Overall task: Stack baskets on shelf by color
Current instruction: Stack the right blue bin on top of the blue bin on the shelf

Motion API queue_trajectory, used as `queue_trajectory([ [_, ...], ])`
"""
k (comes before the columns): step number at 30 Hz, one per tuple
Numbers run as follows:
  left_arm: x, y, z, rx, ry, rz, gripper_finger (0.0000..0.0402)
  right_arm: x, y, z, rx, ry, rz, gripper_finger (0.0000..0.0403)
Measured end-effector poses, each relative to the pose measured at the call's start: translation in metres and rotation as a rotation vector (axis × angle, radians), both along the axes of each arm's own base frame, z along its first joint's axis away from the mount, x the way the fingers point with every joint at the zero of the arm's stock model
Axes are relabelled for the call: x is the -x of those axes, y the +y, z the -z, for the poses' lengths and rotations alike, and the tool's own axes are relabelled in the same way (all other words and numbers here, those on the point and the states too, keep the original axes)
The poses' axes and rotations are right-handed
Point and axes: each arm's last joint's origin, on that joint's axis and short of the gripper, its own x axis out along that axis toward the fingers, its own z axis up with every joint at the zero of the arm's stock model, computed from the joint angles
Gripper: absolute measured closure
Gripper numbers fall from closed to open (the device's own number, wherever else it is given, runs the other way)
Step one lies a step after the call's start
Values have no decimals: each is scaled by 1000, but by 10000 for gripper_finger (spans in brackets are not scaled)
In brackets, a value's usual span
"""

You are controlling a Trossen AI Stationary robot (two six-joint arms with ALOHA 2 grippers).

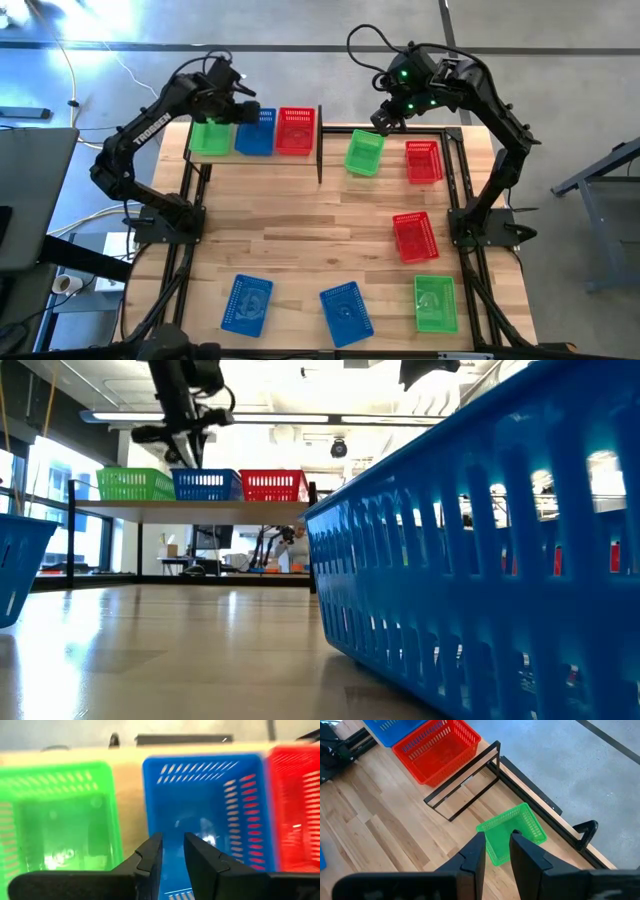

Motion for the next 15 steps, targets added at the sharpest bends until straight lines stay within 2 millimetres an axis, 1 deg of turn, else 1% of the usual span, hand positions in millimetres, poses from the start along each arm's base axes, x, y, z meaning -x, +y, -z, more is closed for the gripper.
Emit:
queue_trajectory([
  [4, 0, -1, -22, -60, -29, 34, 330, 0, 0, 0, -7, -3, -4, 327],
  [8, 0, -7, -41, -113, -34, 88, 330, 0, 1, 0, -45, -20, -32, 327],
  [11, 0, -17, -53, -163, -40, 143, 330, 0, 1, 0, -72, -35, -22, 327],
  [15, 3, -32, -63, -224, -26, 240, 330, 0, 1, 0, -125, -67, 55, 327],
])
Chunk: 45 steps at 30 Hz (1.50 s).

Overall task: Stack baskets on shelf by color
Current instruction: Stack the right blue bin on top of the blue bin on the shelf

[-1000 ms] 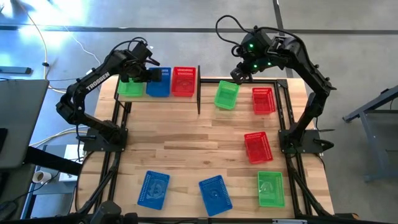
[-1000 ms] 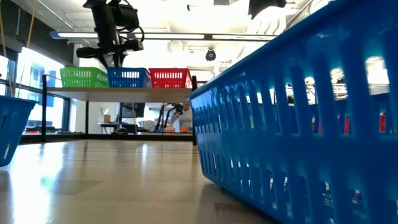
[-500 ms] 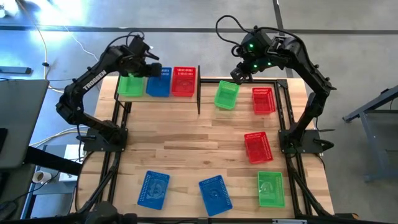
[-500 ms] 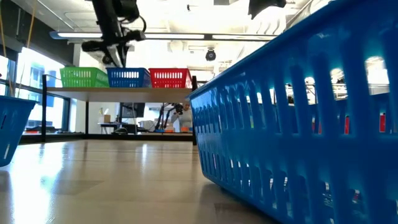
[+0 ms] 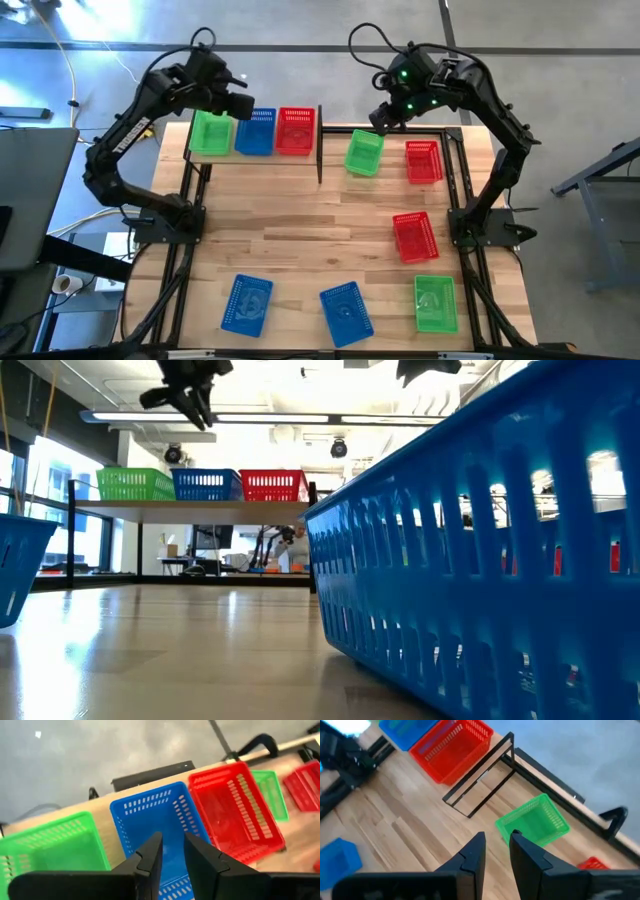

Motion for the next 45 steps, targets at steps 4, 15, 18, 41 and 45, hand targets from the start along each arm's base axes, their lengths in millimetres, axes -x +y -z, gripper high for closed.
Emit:
queue_trajectory([
  [4, 4, -17, -11, -75, 22, 104, 330, -5, 0, 9, -73, -1, 103, 327],
  [15, 17, -54, -30, -220, 32, 338, 330, -36, -15, 81, -262, 81, 385, 327],
  [18, 19, -59, -32, -245, 33, 390, 330, -43, -19, 100, -282, 74, 442, 327],
  [41, 16, -63, 13, -195, 28, 481, 330, -35, 19, 179, -342, 456, 594, 327],
  [45, 15, -61, 15, -194, 25, 483, 330, -23, 18, 180, -343, 464, 602, 327],
])
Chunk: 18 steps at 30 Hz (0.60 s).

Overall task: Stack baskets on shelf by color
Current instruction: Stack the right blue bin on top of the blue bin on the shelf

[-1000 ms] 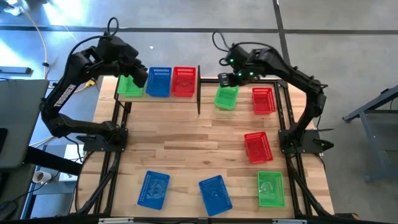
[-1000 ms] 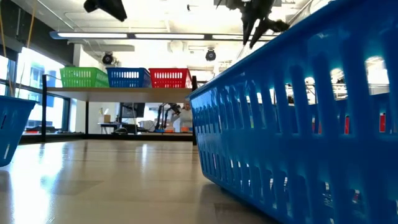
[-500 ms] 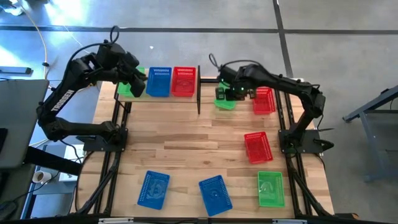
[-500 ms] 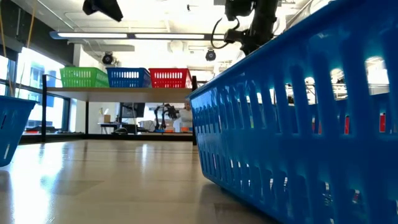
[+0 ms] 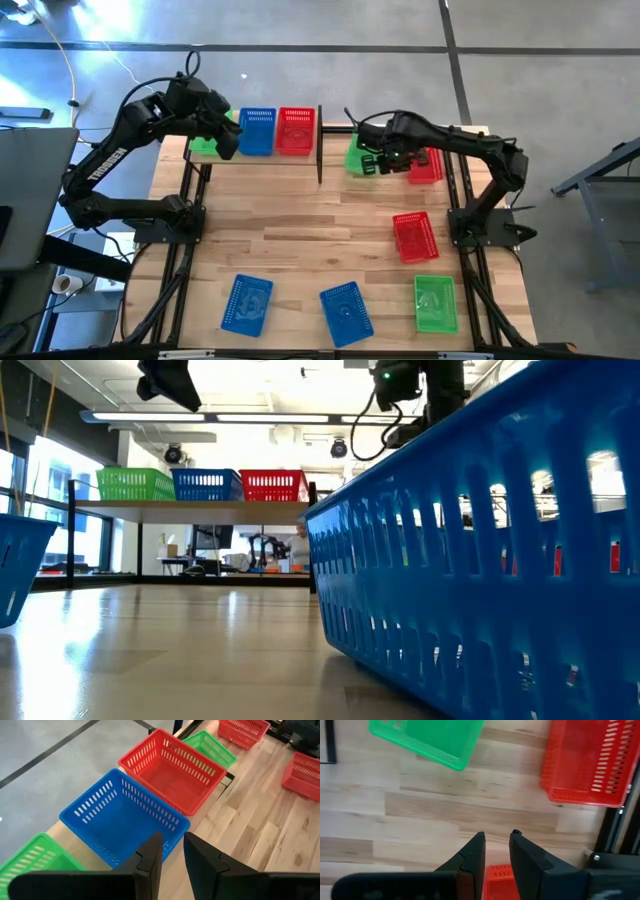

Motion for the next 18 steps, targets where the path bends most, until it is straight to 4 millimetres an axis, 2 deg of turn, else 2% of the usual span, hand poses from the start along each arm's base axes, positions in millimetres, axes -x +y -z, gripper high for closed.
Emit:
queue_trajectory([
  [4, 0, 0, 0, 2, -4, -6, 330, 17, 5, -3, 7, -19, 37, 327],
  [7, 0, 0, 0, 2, -4, -6, 330, 22, 17, -8, -18, -117, 42, 327],
  [11, 0, 0, 0, 3, -4, -6, 330, 16, 44, -16, -30, -267, 8, 327],
  [18, 0, 0, 0, 11, -10, -20, 330, 1, 102, -22, -116, -391, -168, 327],
])
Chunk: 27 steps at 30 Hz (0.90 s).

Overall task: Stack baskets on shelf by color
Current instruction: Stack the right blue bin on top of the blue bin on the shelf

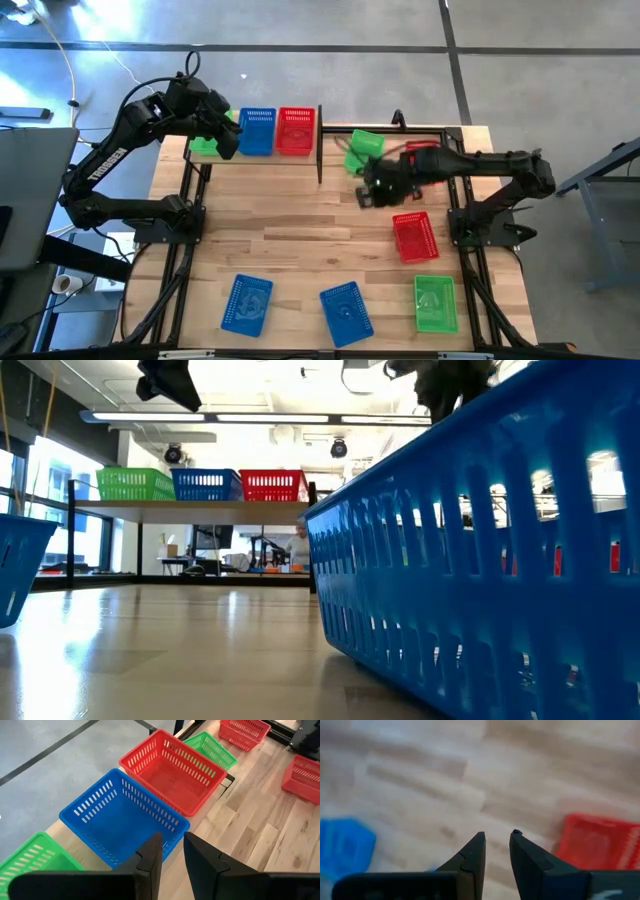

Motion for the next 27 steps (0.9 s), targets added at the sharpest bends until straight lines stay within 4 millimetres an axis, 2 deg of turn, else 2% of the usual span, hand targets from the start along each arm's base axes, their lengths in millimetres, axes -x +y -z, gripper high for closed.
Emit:
queue_trajectory([
  [6, 0, 0, 1, 53, -32, -58, 330, -5, 44, -2, 15, -67, -79, 327],
  [17, 2, -2, 3, 132, -48, -127, 330, -4, 116, 13, -58, -39, -193, 327],
  [23, 3, -3, 4, 159, -58, -160, 330, -4, 138, 26, -20, -7, -203, 327],
  [27, 3, -3, 4, 161, -57, -162, 330, -9, 149, 33, -23, -14, -217, 310],
])
